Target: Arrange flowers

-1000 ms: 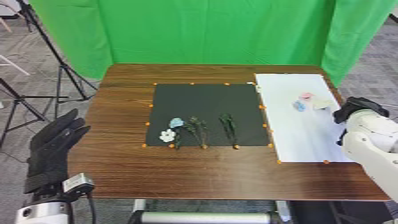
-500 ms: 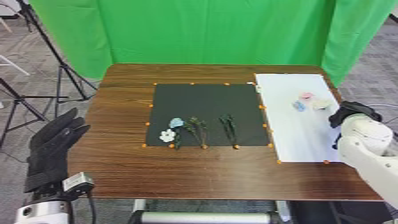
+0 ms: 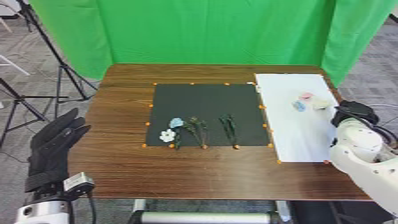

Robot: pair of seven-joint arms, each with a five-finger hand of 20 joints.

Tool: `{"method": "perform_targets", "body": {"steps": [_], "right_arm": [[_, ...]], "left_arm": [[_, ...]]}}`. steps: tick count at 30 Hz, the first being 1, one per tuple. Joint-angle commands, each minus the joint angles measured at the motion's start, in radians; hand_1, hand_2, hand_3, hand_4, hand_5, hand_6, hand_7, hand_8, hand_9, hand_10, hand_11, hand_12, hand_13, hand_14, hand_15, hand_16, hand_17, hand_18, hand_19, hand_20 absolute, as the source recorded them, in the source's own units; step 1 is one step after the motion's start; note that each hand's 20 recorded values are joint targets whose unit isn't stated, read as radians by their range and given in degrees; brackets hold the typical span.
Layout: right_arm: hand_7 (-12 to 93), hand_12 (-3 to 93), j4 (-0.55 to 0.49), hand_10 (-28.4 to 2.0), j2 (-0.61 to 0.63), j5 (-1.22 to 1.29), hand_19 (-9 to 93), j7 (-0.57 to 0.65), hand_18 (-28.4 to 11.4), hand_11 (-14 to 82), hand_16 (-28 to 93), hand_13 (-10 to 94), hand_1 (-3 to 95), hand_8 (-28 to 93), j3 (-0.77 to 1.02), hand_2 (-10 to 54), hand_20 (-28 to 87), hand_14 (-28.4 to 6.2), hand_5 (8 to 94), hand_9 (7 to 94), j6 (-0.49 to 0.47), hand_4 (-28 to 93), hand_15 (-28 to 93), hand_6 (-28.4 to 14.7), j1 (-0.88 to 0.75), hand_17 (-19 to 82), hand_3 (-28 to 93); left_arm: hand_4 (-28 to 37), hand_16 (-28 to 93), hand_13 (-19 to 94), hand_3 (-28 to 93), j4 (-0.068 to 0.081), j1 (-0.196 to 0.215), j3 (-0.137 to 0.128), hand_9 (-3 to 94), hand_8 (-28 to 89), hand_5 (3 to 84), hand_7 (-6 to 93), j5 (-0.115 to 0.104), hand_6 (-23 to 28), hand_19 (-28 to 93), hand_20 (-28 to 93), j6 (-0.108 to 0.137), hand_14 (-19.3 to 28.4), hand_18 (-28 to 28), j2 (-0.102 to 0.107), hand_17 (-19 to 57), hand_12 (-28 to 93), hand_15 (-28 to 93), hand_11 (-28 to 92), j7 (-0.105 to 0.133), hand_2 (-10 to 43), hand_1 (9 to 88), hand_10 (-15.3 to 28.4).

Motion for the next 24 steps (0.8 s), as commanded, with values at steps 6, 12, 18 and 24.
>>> {"method": "perform_targets", "body": {"steps": [6,12,18,24], "right_arm": [[36,36.4,-0.026,-6.2,0.059,-0.083,93,-0.001,-17.3,15.8,21,80,59.0,2,-0.097,-9.3,1,-3.9,73.5,87.0,0.151,-28,77,-0.9,0.05,43,76],[36,37.1,-0.087,-6.0,0.066,-0.111,93,-0.046,-17.4,15.8,22,80,58.8,2,-0.13,-9.5,1,-3.7,73.8,87.2,0.2,-28,76,-0.8,0.098,43,76],[36,37.4,-0.165,-5.9,0.071,-0.126,93,-0.102,-17.4,15.8,22,81,58.8,3,-0.199,-9.5,2,-3.5,74.0,87.5,0.23,-28,76,-0.8,0.172,43,76],[36,37.7,-0.221,-5.9,0.029,-0.124,93,-0.168,-17.5,15.8,22,81,58.8,3,-0.268,-9.5,2,-3.5,74.4,87.6,0.224,-28,76,-0.7,0.263,43,77]], "left_arm": [[-18.2,-17,23,83,-0.001,0.015,0.003,32.4,-11,38.6,16.8,-0.019,10.0,56,4,0.01,25.7,20.6,0.015,-10.5,6,63,37,0.017,3.9,27.2,18.9],[-18.3,-17,23,83,-0.005,0.023,-0.004,32.4,-11,38.6,16.8,-0.019,9.9,56,4,0.013,25.7,20.6,0.016,-10.5,6,63,37,0.017,3.8,27.2,18.9],[-18.4,-17,23,83,-0.01,0.031,-0.006,32.4,-11,38.6,16.8,-0.026,10.0,56,4,0.022,25.8,20.6,0.025,-10.5,6,63,37,0.019,3.9,27.2,18.9],[-18.4,-17,23,83,-0.012,0.037,-0.01,32.4,-11,38.6,16.8,-0.033,9.9,56,4,0.026,25.7,20.7,0.028,-10.5,6,63,37,0.022,3.8,27.1,18.9]]}}
